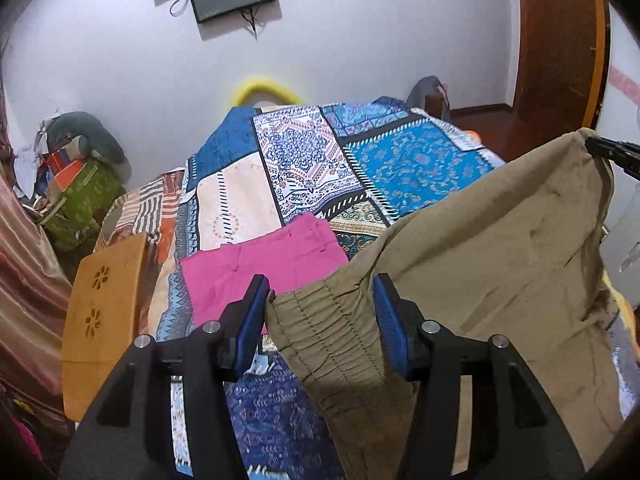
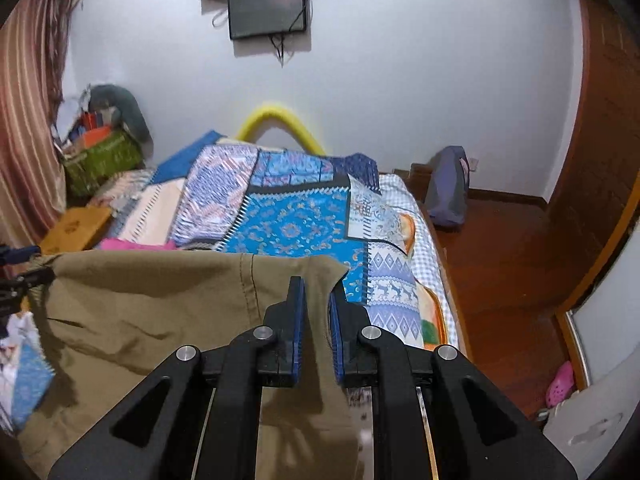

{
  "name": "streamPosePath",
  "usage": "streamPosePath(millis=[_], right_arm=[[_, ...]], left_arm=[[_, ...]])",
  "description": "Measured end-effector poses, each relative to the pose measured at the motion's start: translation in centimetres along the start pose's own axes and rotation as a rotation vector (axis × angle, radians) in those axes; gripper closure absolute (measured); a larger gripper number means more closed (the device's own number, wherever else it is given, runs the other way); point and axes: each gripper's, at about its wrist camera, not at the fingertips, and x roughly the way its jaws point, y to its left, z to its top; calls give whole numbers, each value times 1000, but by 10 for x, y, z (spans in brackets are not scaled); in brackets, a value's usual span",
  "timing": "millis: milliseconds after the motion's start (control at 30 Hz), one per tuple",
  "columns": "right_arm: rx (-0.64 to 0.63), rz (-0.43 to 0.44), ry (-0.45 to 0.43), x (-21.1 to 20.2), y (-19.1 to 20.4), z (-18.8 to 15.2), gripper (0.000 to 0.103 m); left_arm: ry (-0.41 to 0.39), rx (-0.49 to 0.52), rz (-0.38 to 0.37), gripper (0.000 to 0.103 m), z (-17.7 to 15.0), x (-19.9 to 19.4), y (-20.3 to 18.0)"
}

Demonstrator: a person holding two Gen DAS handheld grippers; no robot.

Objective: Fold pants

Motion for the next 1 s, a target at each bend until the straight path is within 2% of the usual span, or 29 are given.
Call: streamPosePath(millis=[233, 500, 767, 1000], right_arm=[[62, 60, -25, -58, 3, -16, 93], [67, 67, -27, -95, 18, -51, 93], [99, 75, 7, -117, 24, -97, 93], [103, 70, 68, -118, 35, -139, 92]], left_arm=[[-36, -7, -26, 50, -21, -48, -5], [-39, -15, -60, 50, -57, -87, -10], [-7, -29, -109, 50, -97, -98, -12], [41, -23, -147, 51, -142, -98, -17]])
